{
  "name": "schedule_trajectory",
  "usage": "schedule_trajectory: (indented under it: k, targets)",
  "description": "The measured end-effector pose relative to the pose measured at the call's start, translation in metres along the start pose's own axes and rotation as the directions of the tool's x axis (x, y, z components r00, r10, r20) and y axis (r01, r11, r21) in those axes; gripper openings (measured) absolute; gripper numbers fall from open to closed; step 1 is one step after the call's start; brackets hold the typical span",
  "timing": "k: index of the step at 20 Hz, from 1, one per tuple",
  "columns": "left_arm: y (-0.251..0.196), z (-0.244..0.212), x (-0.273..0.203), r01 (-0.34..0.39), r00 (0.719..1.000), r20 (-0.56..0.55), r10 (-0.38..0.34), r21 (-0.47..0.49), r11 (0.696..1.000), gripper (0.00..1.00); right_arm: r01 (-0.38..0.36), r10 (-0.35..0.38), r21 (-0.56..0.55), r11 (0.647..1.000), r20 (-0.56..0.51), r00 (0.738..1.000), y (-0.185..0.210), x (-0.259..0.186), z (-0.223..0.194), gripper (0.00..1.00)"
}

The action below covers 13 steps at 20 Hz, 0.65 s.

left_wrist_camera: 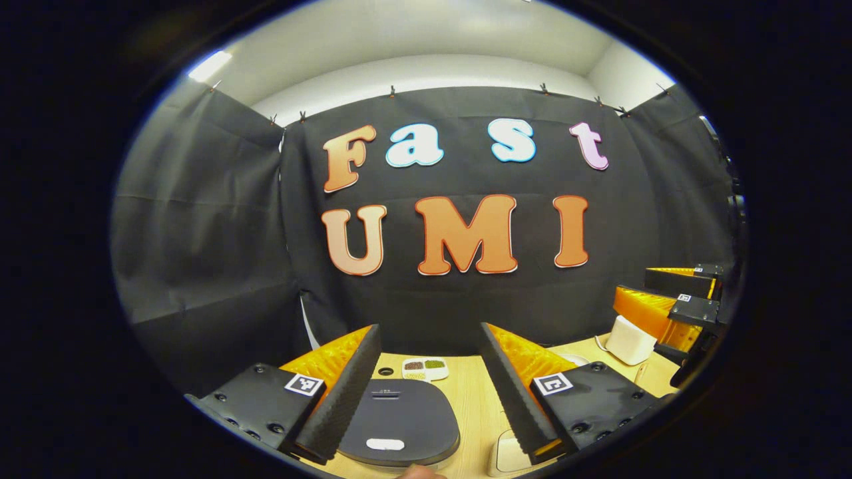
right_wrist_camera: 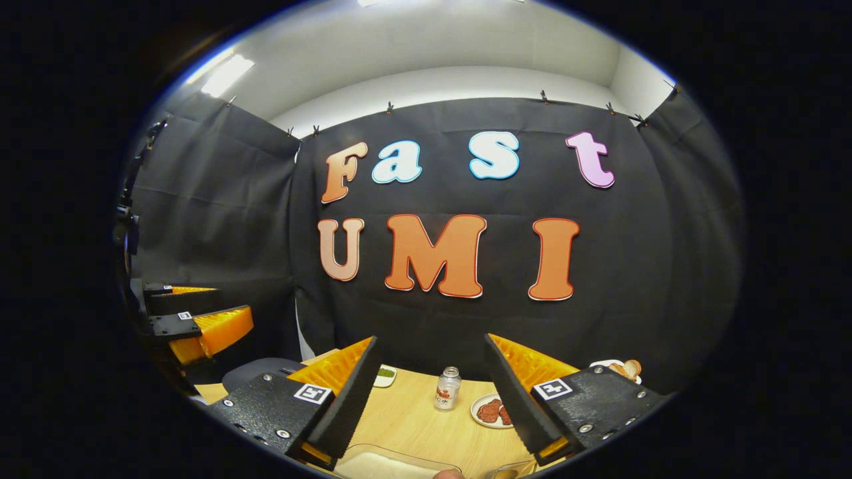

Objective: Close the left gripper, press the button to open the rice cooker; take a wooden spoon from the chopstick holder with the right hand, scoop a spoonful of rice and pour it into the rice cooker, then put the wooden spoon back into the chopstick holder.

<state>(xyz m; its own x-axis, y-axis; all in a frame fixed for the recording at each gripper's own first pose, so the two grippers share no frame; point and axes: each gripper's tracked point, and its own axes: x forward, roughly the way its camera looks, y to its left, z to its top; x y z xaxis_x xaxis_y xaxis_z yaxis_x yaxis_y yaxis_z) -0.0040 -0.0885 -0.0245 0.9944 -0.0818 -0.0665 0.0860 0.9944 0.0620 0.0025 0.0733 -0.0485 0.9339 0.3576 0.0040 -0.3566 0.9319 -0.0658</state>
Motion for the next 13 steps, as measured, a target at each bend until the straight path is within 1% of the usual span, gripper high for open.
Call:
schedule_trajectory:
  k: [3,8,11,13]
  targets:
    - [-0.003,0.006,-0.003,-0.001,0.999,0.038,0.001,0.002,1.0,0.97,0.021,-0.021,-0.017,1.0,0.013,1.0,-0.009,-0.001,0.002,0.95]
    - [-0.003,0.019,-0.004,-0.003,0.995,0.095,0.004,-0.01,1.0,0.97,0.044,-0.044,0.002,0.999,0.025,0.999,-0.018,-0.002,0.007,0.95]
    - [-0.002,0.013,-0.002,-0.013,0.996,0.084,0.015,-0.015,1.0,0.97,0.049,-0.049,0.01,0.999,0.019,0.999,-0.019,-0.001,0.006,0.95]
    - [-0.006,0.013,-0.002,-0.004,0.997,0.078,0.004,-0.009,1.0,0.99,0.05,-0.05,0.007,0.999,0.025,0.998,-0.019,-0.001,0.008,0.95]
